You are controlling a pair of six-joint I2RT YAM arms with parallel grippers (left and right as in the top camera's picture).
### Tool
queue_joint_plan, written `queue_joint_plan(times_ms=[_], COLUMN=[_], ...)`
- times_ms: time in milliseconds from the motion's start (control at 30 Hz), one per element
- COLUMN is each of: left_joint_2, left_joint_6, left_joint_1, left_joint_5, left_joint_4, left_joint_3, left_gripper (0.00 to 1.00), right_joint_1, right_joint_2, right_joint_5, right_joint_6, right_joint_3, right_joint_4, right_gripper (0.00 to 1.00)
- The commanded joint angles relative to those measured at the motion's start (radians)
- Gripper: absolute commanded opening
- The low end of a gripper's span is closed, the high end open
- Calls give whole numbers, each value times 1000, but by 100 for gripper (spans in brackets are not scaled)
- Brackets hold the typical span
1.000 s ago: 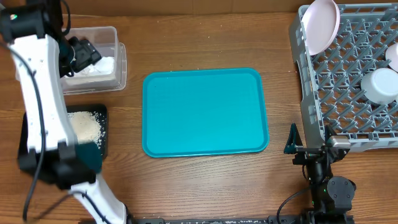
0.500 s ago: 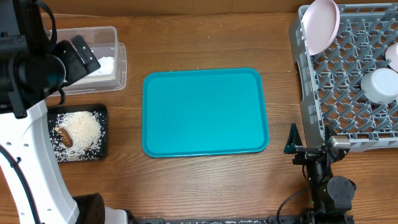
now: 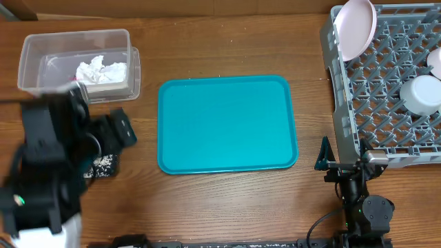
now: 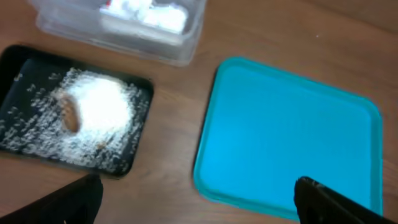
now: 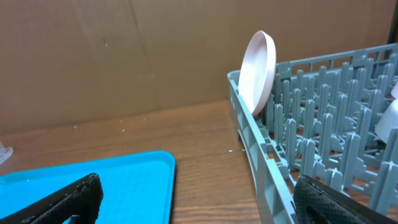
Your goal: Sort waste into correct bins and load items into the dishwasher
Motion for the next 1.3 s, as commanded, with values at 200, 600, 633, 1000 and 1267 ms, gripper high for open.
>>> queue_joint_plan(times_ms=[200,600,633,1000,1267], left_joint_2=[-389,-706,-721,-944,-1025], left_joint_6=[93,-90,-100,29,148], left_joint_1=[-3,-3,-3,-113,-125], left_joint_5=[222,334,334,203,182], left_joint_4=[513,1123,1152,1212,1205], left_joint_3=[-713,-1323,-1344,-1428,-1428], left_gripper=[100,100,100,100,100], right_joint_1=[6,6,6,6,6], right_joint_2=[-11,-11,-11,-11,-11], right_joint_5=[6,6,6,6,6], right_joint_6=[-3,-3,-3,-3,-3], right_joint_3=[-11,-11,-11,-11,-11], right_joint_4=[7,7,7,7,7], right_gripper=[100,100,100,100,100])
